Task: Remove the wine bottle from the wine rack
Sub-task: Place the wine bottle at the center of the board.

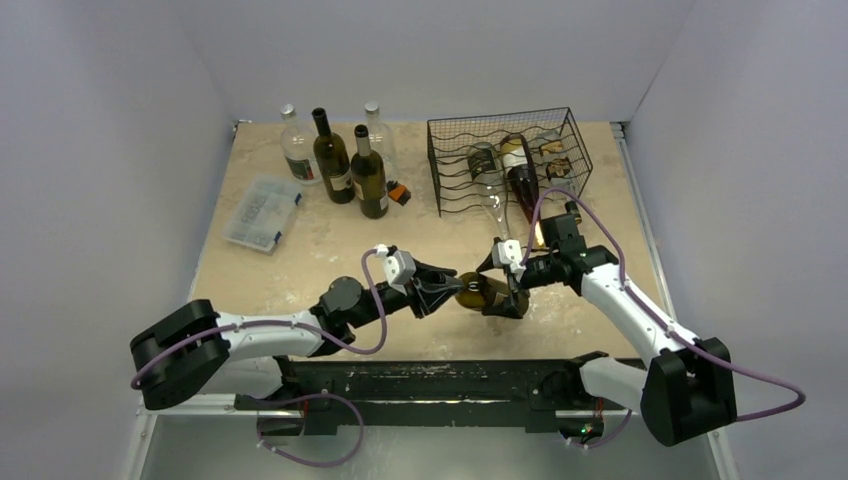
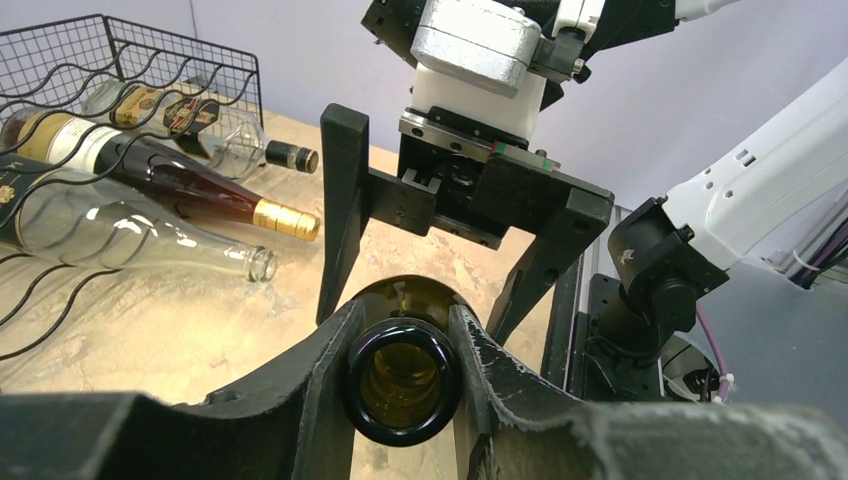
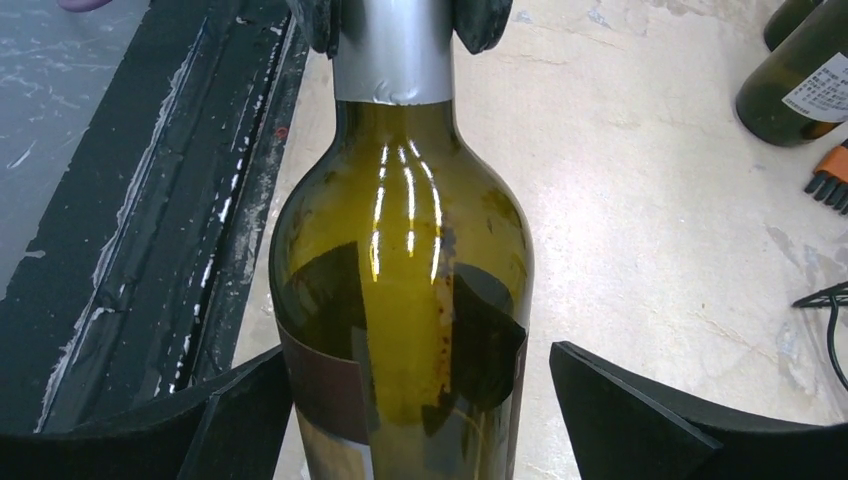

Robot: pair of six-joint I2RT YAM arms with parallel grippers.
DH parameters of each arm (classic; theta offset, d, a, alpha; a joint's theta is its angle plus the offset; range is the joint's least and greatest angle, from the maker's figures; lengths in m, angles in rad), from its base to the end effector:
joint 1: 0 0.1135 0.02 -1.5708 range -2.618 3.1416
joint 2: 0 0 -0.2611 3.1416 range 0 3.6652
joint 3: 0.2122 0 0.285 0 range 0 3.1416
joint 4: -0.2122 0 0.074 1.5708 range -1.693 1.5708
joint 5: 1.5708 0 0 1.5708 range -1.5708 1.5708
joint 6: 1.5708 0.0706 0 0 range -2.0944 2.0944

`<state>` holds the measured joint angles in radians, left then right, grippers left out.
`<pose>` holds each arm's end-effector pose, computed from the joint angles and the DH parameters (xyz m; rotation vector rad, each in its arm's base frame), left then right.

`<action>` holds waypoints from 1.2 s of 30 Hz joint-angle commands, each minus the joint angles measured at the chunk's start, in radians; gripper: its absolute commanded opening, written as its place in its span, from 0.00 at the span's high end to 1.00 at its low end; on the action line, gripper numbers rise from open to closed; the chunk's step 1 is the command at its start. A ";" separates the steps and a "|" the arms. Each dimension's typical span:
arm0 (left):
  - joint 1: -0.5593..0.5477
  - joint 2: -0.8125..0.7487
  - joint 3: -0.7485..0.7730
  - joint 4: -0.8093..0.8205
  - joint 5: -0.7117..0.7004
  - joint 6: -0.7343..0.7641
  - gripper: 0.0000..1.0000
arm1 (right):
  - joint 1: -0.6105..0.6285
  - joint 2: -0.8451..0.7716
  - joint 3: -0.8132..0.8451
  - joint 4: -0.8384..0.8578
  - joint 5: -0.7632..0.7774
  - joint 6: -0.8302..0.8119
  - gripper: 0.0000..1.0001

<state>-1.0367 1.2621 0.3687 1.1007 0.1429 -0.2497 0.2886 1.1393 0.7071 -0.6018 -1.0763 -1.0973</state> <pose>0.1455 -0.2658 0.2124 0.6794 1.3003 -1.1638 0.2161 0.1290 0.1961 -1.5997 1.3893 0.9211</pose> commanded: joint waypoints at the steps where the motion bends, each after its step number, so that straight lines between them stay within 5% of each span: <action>1: -0.005 -0.084 0.062 -0.027 -0.037 -0.020 1.00 | -0.010 -0.025 0.048 -0.001 -0.031 0.014 0.01; 17: 0.021 -0.452 0.215 -0.702 -0.269 -0.007 1.00 | -0.218 -0.106 0.137 -0.310 -0.091 -0.242 0.01; 26: 0.205 -0.554 0.355 -1.010 -0.234 -0.049 1.00 | -0.223 -0.084 0.140 -0.315 -0.070 -0.263 0.01; 36: 0.380 -0.548 0.462 -1.166 -0.215 -0.017 1.00 | -0.225 -0.070 0.134 -0.309 -0.060 -0.265 0.01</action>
<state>-0.7120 0.7349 0.7414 -0.0986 -0.0834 -0.2539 0.0696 1.0611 0.8135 -0.9020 -1.1358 -1.3449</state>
